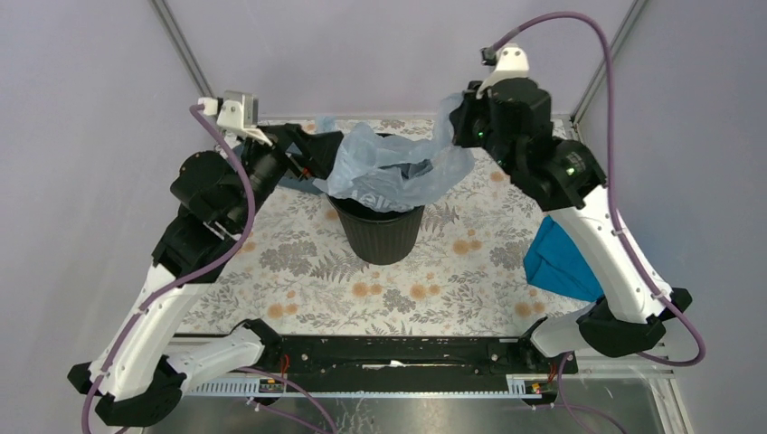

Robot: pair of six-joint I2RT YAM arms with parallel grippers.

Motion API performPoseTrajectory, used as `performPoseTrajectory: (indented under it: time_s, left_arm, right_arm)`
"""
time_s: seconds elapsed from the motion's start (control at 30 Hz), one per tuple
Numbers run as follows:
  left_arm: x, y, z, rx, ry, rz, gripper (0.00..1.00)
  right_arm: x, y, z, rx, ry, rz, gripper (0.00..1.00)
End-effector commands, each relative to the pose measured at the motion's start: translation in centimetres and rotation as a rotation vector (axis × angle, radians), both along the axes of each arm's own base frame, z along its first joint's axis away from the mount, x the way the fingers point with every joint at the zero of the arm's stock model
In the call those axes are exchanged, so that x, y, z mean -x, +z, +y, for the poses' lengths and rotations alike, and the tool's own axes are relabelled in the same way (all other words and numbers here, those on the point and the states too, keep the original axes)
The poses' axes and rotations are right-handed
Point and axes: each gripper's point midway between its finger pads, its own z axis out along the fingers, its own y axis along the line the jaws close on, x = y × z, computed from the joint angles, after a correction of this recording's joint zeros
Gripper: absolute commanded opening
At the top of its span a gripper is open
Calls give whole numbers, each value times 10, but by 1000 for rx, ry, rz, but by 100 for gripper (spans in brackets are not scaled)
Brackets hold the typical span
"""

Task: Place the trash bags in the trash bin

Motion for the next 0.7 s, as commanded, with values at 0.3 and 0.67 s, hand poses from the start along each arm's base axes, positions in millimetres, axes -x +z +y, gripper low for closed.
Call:
performPoseTrajectory:
  time_s: [0.3, 0.67]
  left_arm:
    - [45, -76, 82, -92, 216, 27, 99]
    - [91, -17, 46, -68, -96, -119, 99]
  right_arm:
    - [-23, 2, -28, -50, 55, 66, 0]
    - [-27, 1, -21, -66, 98, 66, 0]
